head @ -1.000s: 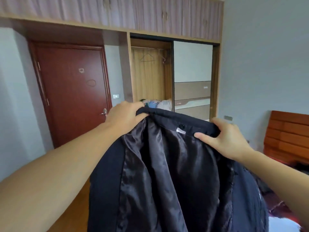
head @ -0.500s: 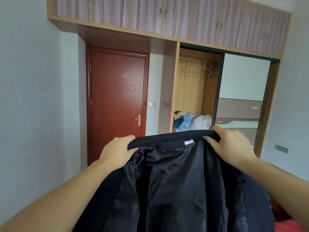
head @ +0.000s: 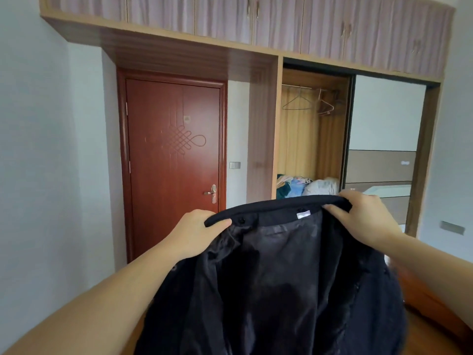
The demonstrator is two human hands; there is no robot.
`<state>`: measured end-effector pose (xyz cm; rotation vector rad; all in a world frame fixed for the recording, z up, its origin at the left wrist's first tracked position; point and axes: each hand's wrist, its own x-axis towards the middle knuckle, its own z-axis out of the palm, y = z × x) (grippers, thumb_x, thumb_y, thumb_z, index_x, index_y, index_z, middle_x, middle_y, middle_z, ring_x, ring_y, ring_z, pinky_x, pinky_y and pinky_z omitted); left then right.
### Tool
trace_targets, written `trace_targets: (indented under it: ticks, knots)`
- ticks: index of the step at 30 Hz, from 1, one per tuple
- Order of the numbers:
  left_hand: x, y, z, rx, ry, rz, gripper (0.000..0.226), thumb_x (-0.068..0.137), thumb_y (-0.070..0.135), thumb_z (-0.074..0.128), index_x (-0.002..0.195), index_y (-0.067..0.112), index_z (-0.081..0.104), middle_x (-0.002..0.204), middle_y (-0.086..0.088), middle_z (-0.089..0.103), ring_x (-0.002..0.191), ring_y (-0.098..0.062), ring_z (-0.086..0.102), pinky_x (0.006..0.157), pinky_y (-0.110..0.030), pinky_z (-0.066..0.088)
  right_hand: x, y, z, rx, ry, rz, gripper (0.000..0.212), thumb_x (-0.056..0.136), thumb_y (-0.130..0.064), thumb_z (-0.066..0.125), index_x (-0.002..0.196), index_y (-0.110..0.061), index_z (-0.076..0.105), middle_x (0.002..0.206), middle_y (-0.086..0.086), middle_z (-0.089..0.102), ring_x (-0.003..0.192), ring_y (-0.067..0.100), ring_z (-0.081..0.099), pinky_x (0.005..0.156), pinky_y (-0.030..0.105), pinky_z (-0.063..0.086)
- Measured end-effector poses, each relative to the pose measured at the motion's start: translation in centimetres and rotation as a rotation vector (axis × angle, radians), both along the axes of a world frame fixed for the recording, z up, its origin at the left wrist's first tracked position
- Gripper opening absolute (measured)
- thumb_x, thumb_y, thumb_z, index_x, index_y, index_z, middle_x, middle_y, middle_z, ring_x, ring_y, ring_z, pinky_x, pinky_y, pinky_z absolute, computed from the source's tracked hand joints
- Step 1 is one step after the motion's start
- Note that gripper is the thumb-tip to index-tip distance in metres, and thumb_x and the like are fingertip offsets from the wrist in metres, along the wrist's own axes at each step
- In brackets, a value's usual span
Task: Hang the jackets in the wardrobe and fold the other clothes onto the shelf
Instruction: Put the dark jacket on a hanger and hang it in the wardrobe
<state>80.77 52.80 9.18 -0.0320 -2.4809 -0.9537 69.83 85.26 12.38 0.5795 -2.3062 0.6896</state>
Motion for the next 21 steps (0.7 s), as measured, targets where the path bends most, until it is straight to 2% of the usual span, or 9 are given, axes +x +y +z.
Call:
trace_targets:
  ticks: [2,4,6,10,12,14,17,21]
  knots:
    - [-3.4,-2.1,0.4,0.026,-0.047,-0.014,0.043,0.096,0.043,0.054,0.071,0.008,0.053,0.066,0.001,0.049,0.061,-0.013,0.045,0.062,-0.029,0.032,-2.9,-1.9,-0.4,-0.038,0.004,0.008,0.031,0.087,-0.040,0.066,0.066,-0.026,0.048,0.063,-0.002,0.057,0.065,0.025,0.052,0.058,0.036,0.040]
    - [-7.2,-4.0,0.7,0.069,-0.066,-0.012,0.045,0.097,0.043,0.052,0.091,0.000,0.062,0.075,-0.002,0.056,0.069,-0.015,0.051,0.068,-0.030,0.035,-6.4,-3.9,-1.1,-0.087,0.001,0.015,0.029,0.087,-0.040,0.066,0.068,-0.022,0.053,0.064,0.000,0.059,0.065,0.024,0.053,0.058,0.035,0.039]
    - [-11.1,-5.5,0.8,0.099,-0.033,0.015,0.043,0.097,0.043,0.052,0.100,0.001,0.064,0.079,-0.006,0.060,0.072,-0.016,0.053,0.069,-0.031,0.038,-10.3,-5.8,-1.9,-0.127,-0.004,0.033,0.030,0.086,-0.041,0.067,0.072,-0.015,0.060,0.065,0.001,0.061,0.066,0.022,0.057,0.058,0.035,0.041]
    - [-19.2,-8.3,1.5,0.084,0.038,0.067,0.036,0.098,0.038,0.053,0.087,0.007,0.067,0.073,-0.007,0.059,0.067,-0.017,0.051,0.064,-0.029,0.036,-19.1,-9.8,-3.3,-0.183,-0.023,0.064,0.032,0.085,-0.039,0.069,0.070,-0.012,0.062,0.065,0.004,0.063,0.065,0.019,0.057,0.057,0.034,0.040]
    - [-23.2,-10.0,2.2,0.040,0.059,0.088,0.040,0.099,0.036,0.052,0.075,0.004,0.057,0.065,-0.003,0.052,0.060,-0.015,0.045,0.059,-0.028,0.032,-23.2,-11.7,-3.4,-0.184,-0.041,0.055,0.035,0.085,-0.042,0.069,0.068,-0.012,0.060,0.064,0.004,0.062,0.063,0.018,0.056,0.056,0.033,0.039]
    - [-26.6,-11.7,2.8,0.008,0.078,0.100,0.041,0.099,0.033,0.052,0.066,0.011,0.046,0.056,0.003,0.042,0.051,-0.011,0.037,0.052,-0.023,0.028,-26.5,-13.6,-3.5,-0.201,-0.081,0.062,0.035,0.084,-0.042,0.070,0.064,-0.016,0.057,0.062,0.002,0.060,0.061,0.011,0.055,0.052,0.026,0.035]
    - [-31.5,-14.3,3.6,-0.018,0.095,0.081,0.043,0.098,0.030,0.054,0.060,0.016,0.039,0.050,0.009,0.036,0.041,-0.005,0.031,0.043,-0.016,0.026,-31.1,-16.3,-2.6,-0.205,-0.076,0.071,0.029,0.085,-0.037,0.071,0.066,-0.018,0.059,0.061,-0.003,0.060,0.059,0.004,0.052,0.052,0.017,0.032]
    - [-38.6,-17.8,3.4,-0.030,0.089,0.077,0.043,0.098,0.032,0.055,0.060,0.016,0.040,0.052,0.007,0.040,0.043,-0.006,0.033,0.042,-0.015,0.027,-37.5,-19.6,-1.4,-0.172,-0.057,0.052,0.019,0.086,-0.033,0.071,0.077,-0.016,0.066,0.062,-0.007,0.059,0.059,0.002,0.049,0.053,0.013,0.031]
